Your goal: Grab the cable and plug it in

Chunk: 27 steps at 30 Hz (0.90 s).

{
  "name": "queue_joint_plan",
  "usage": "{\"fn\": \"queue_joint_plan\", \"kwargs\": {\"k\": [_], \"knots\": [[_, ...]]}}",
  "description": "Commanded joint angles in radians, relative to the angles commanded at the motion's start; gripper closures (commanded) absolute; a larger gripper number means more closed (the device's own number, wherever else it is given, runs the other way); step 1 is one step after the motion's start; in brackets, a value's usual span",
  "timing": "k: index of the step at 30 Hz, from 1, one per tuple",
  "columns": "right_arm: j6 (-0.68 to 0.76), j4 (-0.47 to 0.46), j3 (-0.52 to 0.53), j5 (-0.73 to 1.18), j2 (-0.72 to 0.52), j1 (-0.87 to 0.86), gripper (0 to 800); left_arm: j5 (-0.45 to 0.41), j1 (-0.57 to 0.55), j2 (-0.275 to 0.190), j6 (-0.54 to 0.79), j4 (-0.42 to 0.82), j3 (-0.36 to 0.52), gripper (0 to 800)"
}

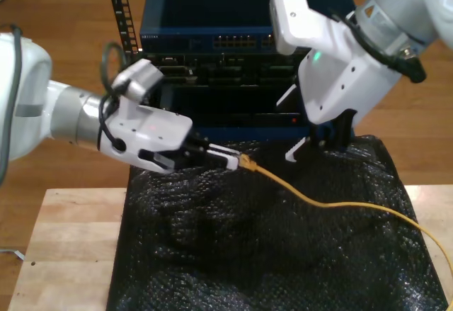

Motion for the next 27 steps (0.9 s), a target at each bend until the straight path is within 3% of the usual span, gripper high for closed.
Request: {"fn": "queue_joint_plan", "kwargs": {"k": [9,16,27], "knots": [[-0.041,0.006,0.009,-0.006,-0.092,0.014,1,0.109,0.069,0.069,-0.025,-0.071,-0.04,798],[-0.075,0.008,0.029,-0.029,-0.114,0.037,2,0.18,0.095,0.094,-0.046,-0.078,-0.037,798],[-0.173,0.008,0.163,-0.308,-0.199,0.163,1,0.272,0.132,0.133,-0.095,-0.1,-0.035,798]]}}
